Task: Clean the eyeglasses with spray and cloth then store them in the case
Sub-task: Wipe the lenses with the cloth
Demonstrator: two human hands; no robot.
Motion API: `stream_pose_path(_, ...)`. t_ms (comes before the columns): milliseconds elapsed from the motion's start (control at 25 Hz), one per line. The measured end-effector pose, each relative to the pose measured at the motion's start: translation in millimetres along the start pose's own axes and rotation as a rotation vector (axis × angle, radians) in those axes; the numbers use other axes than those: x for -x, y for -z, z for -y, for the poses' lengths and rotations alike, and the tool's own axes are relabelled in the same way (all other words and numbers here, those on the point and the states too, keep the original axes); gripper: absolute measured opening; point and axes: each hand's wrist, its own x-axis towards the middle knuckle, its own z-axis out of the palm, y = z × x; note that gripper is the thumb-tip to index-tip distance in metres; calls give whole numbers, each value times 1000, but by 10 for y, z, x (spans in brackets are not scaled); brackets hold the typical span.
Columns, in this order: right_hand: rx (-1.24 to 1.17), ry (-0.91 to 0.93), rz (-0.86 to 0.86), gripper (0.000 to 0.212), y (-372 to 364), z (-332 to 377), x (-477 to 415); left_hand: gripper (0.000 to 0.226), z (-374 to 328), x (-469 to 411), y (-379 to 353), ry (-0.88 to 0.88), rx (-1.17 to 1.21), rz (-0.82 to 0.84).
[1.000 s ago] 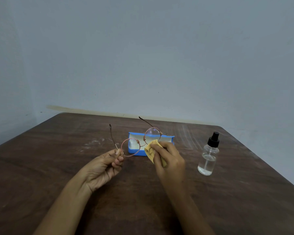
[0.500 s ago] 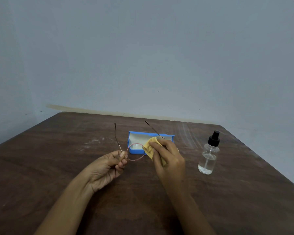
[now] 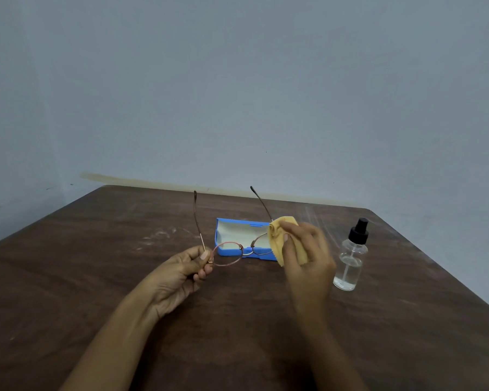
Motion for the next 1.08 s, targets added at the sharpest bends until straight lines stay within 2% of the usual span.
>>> stream_pose_path(240, -437, -530, -142, 35, 54, -122, -103, 25, 59, -38, -17, -288, -208, -97)
stream_pose_path(440, -544, -838, -66, 59, 97, -195, -108, 26, 67, -76, -19, -417, -226, -143)
stream_pose_path(560, -594, -1014, -6, 51, 208, -226, -140, 28, 96, -109, -6, -457, -296, -129)
stream_pose_path(720, -667, -1174, 101, 24, 395, -247, -179, 30, 162, -162, 7, -492, -409, -74)
stream_pose_path(840, -680, -1272, 118, 7, 522, -236, -200, 30, 214, -178, 10, -515, -482, -61)
stream_pose_path(920, -642, -1318, 94, 7, 588, -218, -203, 29, 239, -182, 6, -516, -521, -57)
stream_pose_path(1080, -525, -1312, 59, 22, 651, -208, -177, 30, 267, -174, -13, -507, -576, -39)
